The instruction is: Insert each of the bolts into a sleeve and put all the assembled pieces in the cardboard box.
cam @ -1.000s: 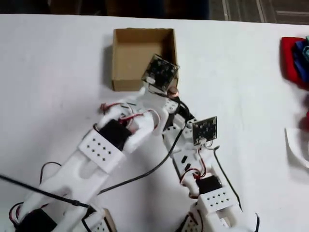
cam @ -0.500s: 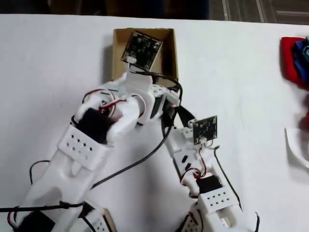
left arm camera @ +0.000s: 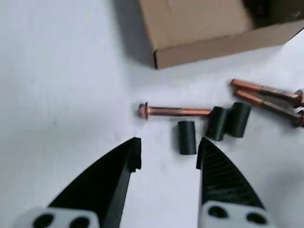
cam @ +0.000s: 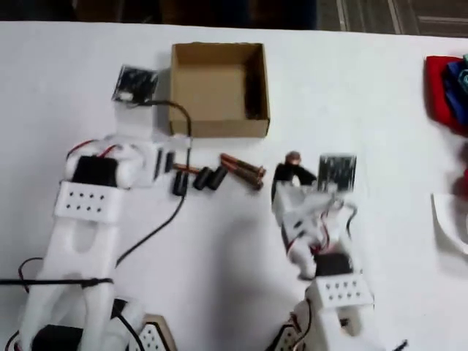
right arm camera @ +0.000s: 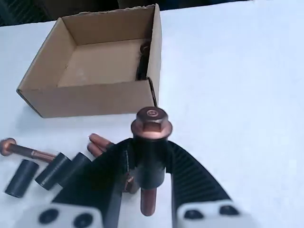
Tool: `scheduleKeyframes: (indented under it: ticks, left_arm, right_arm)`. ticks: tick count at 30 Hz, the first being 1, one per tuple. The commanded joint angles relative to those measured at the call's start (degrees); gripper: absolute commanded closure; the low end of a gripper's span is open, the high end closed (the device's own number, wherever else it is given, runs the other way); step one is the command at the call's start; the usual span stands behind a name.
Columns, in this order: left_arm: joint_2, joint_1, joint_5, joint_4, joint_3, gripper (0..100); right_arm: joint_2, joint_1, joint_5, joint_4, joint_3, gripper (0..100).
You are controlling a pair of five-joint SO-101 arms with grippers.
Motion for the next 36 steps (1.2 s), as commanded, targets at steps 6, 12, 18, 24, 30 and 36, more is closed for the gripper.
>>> scheduleKeyframes:
  ticks: [6, 12, 18, 24, 30, 36]
  left_arm:
    - [-0.62, -11.16, -2.11, -0.70, 4.70, 79]
    - [-0.62, -16.62, -2.11, 2.81, 5.76, 79]
    - [-0.26, -17.58, -3.96, 6.07, 5.85, 79]
    - [-0.53, -17.58, -7.91, 3.69, 8.75, 79]
    - [-0.53, -17.58, -7.91, -3.43, 15.52, 79]
    - [-0.53, -17.58, -7.91, -10.73, 19.38, 79]
  right_arm:
    - [43.30, -1.10, 1.85, 24.57, -66.81, 97.6]
    - [81.54, -2.24, -4.57, 37.32, -112.88, 97.6]
    - [112.40, -2.42, -4.48, 46.73, -156.57, 97.6]
    - [131.30, -7.08, 2.99, 51.47, -176.00, 97.6]
    - [135.52, -6.90, 3.25, 51.47, -175.74, 97.6]
    - [137.89, -6.29, 3.60, 51.65, -175.74, 97.6]
